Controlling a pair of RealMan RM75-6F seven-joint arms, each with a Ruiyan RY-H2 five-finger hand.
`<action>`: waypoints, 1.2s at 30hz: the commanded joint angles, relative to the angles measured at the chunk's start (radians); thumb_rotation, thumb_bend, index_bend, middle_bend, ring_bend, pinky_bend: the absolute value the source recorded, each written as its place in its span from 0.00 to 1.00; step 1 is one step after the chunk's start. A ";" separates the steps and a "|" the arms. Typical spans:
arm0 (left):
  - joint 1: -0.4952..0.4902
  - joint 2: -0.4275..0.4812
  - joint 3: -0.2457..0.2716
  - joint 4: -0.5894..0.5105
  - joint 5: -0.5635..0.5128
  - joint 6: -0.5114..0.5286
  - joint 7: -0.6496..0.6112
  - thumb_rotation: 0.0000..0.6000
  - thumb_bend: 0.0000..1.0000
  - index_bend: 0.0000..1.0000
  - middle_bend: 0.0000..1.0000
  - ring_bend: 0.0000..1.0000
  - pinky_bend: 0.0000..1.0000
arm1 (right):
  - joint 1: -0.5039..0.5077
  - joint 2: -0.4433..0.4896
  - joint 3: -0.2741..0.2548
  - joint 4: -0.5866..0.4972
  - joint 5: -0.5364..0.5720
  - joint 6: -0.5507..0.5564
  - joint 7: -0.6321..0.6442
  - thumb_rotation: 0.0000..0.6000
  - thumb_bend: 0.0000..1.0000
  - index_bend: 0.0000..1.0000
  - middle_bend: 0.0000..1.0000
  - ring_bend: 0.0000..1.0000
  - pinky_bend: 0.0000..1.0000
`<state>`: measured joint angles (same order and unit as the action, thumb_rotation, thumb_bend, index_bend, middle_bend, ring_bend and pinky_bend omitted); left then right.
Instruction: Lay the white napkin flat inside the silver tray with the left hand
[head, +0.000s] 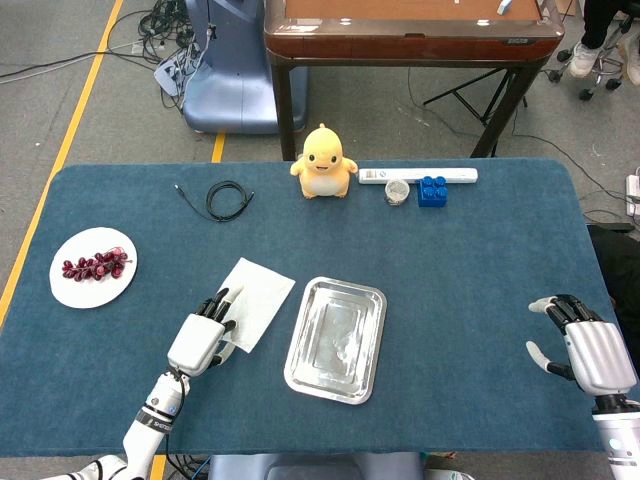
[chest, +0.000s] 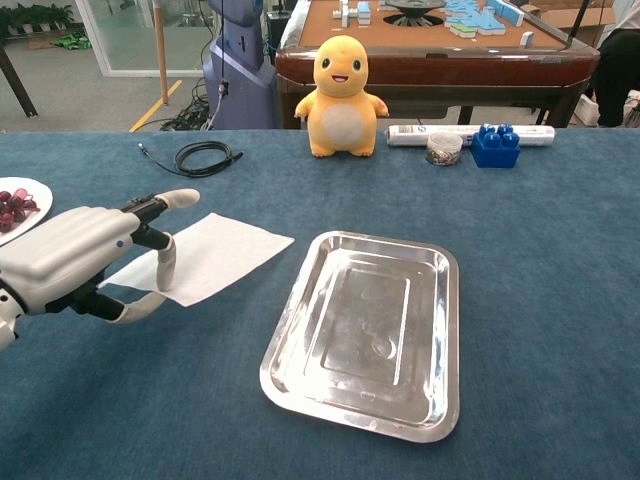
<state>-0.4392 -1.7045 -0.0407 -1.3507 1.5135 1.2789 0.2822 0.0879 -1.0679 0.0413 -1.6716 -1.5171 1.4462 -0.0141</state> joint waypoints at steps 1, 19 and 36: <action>0.008 0.026 -0.011 -0.068 -0.034 -0.012 0.059 1.00 0.42 0.71 0.03 0.00 0.19 | 0.000 0.000 0.000 0.000 0.000 -0.001 0.000 1.00 0.28 0.33 0.32 0.20 0.38; 0.022 0.071 0.004 -0.244 -0.016 0.011 0.144 1.00 0.56 0.78 0.13 0.01 0.20 | 0.000 0.000 0.000 -0.001 0.000 -0.001 -0.001 1.00 0.28 0.33 0.32 0.20 0.38; 0.030 0.043 0.054 -0.301 0.070 0.023 0.224 1.00 0.57 0.78 0.14 0.01 0.22 | -0.001 0.007 0.007 0.000 0.013 0.000 0.011 1.00 0.28 0.33 0.32 0.20 0.38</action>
<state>-0.4099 -1.6586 0.0109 -1.6507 1.5804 1.2999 0.5027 0.0867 -1.0613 0.0480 -1.6713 -1.5043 1.4462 -0.0034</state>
